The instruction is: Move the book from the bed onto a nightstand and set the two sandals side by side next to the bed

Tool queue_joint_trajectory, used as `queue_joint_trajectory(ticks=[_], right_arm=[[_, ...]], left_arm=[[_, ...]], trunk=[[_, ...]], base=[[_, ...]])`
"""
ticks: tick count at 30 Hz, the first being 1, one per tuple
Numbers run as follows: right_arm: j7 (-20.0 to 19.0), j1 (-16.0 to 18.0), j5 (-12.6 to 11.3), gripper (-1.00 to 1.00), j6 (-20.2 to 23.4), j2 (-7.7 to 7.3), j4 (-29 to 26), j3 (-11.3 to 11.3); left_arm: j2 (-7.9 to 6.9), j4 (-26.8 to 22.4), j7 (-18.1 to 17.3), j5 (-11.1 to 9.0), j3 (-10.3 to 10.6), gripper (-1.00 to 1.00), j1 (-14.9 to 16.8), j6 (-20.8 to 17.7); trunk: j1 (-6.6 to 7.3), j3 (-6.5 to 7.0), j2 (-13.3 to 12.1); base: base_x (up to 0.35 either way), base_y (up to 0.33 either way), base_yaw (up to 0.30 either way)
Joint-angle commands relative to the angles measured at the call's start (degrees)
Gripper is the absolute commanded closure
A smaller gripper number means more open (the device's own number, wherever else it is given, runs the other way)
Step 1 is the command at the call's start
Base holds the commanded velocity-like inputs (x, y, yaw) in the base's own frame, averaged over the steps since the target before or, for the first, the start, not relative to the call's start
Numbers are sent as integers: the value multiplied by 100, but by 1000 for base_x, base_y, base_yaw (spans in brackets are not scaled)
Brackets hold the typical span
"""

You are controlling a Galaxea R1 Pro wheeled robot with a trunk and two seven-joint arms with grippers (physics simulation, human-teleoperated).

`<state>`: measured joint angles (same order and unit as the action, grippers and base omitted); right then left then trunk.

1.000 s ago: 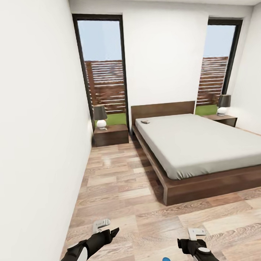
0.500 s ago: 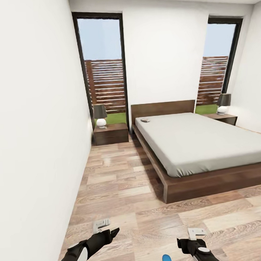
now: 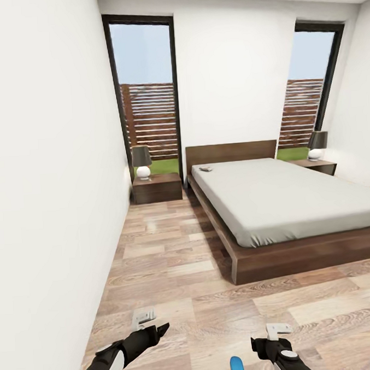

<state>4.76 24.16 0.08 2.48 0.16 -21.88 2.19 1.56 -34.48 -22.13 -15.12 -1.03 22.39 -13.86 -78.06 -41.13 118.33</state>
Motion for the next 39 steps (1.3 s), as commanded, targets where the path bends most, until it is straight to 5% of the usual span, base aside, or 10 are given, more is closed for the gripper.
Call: queue_joint_trajectory(ticks=[1,39], right_arm=[[8,1,1,-100,26,2,-10,10],[16,1,3,-100,42,10,-2,10]], left_arm=[[2,-6,-11,-61,-11,-100,2,-56],[10,-4,7,-61,-7,-100,2,-47]], trunk=[[-22,-24,44],[-856,-707,1568]], base=[[0,0,0],[0,0,0]])
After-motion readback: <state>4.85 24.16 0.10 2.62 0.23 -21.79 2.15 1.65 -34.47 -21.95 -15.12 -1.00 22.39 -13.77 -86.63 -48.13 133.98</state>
